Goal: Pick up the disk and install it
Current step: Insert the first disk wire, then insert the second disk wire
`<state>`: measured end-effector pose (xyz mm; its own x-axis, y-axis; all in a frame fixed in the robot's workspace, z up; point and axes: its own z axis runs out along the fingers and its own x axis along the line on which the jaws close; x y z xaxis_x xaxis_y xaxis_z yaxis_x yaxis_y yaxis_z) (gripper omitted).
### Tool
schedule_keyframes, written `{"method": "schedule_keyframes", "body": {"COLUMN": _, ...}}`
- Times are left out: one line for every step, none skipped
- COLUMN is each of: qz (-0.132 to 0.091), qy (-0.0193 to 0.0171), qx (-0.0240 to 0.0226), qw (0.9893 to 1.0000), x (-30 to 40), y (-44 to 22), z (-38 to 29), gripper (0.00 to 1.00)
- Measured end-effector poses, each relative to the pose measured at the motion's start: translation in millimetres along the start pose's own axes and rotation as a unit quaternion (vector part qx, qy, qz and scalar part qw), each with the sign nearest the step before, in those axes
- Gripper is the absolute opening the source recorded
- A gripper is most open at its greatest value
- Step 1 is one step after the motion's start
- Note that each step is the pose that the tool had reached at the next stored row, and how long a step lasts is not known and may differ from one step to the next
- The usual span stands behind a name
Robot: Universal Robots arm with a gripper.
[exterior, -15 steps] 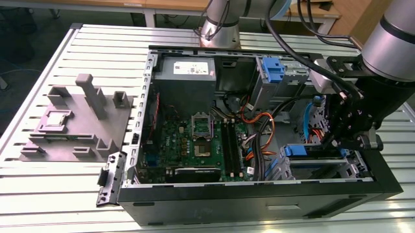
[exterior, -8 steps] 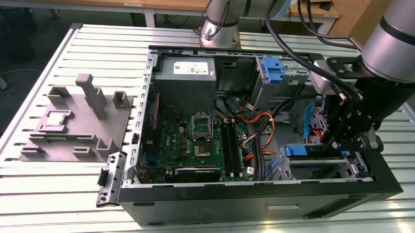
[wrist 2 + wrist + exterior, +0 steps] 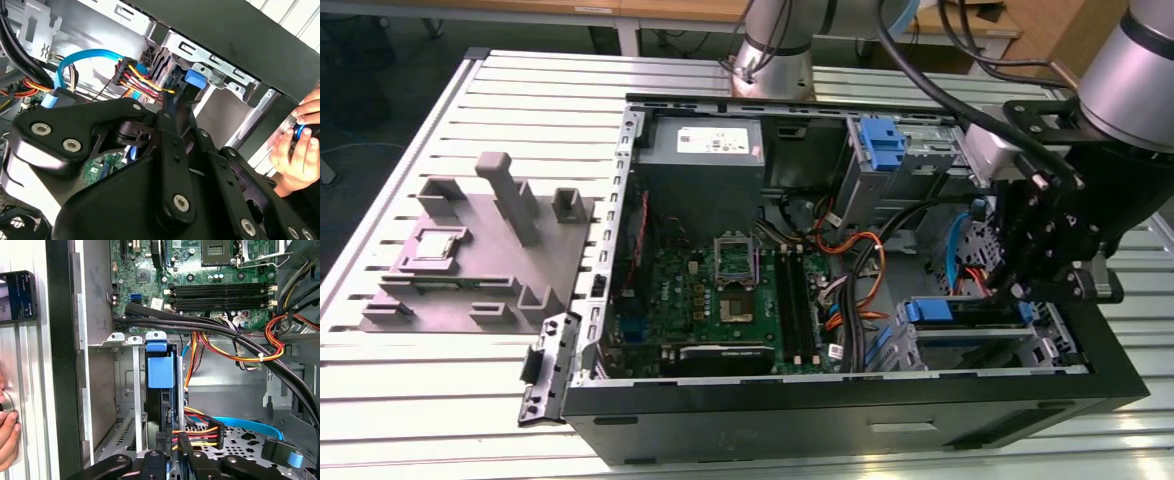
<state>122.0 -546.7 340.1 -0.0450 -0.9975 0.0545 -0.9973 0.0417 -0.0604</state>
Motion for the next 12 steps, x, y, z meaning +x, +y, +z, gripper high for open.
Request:
{"method": "schedule_keyframes", "body": {"qz": 0.0, "qy": -0.0001, "qx": -0.0003, "qw": 1.0, "x": 0.0, "y": 0.0, "z": -0.5, "gripper": 0.24}}
{"method": "schedule_keyframes", "body": {"qz": 0.0, "qy": -0.0001, "qx": -0.0005, "qw": 1.0, "x": 0.0, "y": 0.0, "z": -0.7, "gripper": 0.23}}
{"method": "schedule_keyframes", "body": {"qz": 0.0, "qy": -0.0001, "qx": -0.0006, "qw": 1.0, "x": 0.0, "y": 0.0, "z": -0.7, "gripper": 0.23}}
{"method": "schedule_keyframes", "body": {"qz": 0.0, "qy": -0.0001, "qx": -0.0006, "qw": 1.0, "x": 0.0, "y": 0.0, "z": -0.7, "gripper": 0.16}}
{"method": "schedule_keyframes", "body": {"qz": 0.0, "qy": 0.0, "qx": -0.0007, "qw": 1.0, "x": 0.0, "y": 0.0, "z": -0.8, "gripper": 0.1}}
{"method": "schedule_keyframes", "body": {"qz": 0.0, "qy": 0.0, "qx": -0.0007, "qw": 1.0, "x": 0.0, "y": -0.1, "z": -0.8, "gripper": 0.1}}
{"method": "schedule_keyframes", "body": {"qz": 0.0, "qy": 0.0, "qx": -0.0007, "qw": 1.0, "x": 0.0, "y": -0.1, "z": -0.9, "gripper": 0.1}}
{"method": "schedule_keyframes", "body": {"qz": 0.0, "qy": 0.0, "qx": -0.0008, "qw": 1.0, "x": 0.0, "y": -0.1, "z": -0.9, "gripper": 0.1}}
{"method": "schedule_keyframes", "body": {"qz": 0.0, "qy": 0.0, "qx": -0.0008, "qw": 1.0, "x": 0.0, "y": -0.1, "z": -0.9, "gripper": 0.1}}
{"method": "schedule_keyframes", "body": {"qz": 0.0, "qy": 0.0, "qx": -0.0008, "qw": 1.0, "x": 0.0, "y": -0.1, "z": -0.9, "gripper": 0.1}}
{"method": "schedule_keyframes", "body": {"qz": 0.0, "qy": 0.0001, "qx": -0.0019, "qw": 1.0, "x": 0.0, "y": -0.1, "z": -1.0, "gripper": 0.1}}
{"method": "schedule_keyframes", "body": {"qz": 0.0, "qy": 0.0001, "qx": -0.0029, "qw": 1.0, "x": 0.0, "y": -0.1, "z": -1.2, "gripper": 0.1}}
